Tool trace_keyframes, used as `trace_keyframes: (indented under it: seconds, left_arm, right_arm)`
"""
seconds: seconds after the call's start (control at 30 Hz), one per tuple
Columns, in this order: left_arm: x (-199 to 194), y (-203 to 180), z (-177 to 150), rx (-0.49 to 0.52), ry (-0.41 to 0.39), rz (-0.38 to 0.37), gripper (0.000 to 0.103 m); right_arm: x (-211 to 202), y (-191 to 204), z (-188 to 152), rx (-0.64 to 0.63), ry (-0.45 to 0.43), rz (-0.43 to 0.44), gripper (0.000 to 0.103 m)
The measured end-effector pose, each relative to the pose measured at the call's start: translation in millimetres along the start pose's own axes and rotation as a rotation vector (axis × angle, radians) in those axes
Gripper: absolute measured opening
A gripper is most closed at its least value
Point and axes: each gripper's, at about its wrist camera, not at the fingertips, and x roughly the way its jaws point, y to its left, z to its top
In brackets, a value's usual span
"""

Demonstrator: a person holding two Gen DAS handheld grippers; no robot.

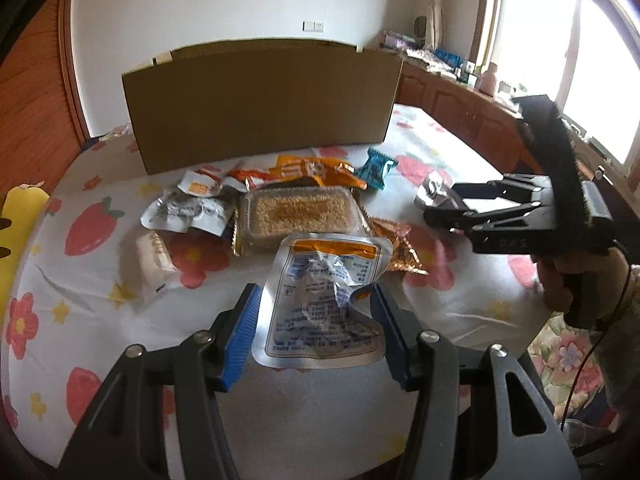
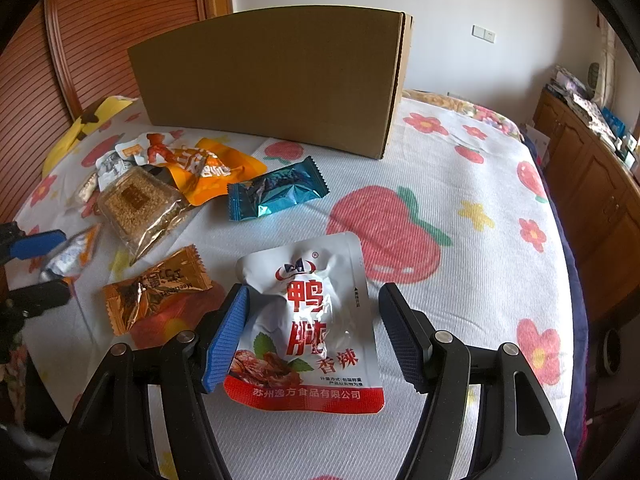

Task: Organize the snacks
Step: 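Grasp the clear cracker tray packet with the left gripper while the right grasps the white duck-neck packet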

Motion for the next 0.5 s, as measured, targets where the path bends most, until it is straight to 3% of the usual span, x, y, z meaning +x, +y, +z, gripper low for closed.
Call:
trace_keyframes:
  seconds: [0.5]
  left_arm:
    - [-32, -1, 5, -0.014, -0.098, 0.002, 0.055]
  right_arm:
    - [1, 0, 1, 0.003, 0.01, 0.001, 0.069]
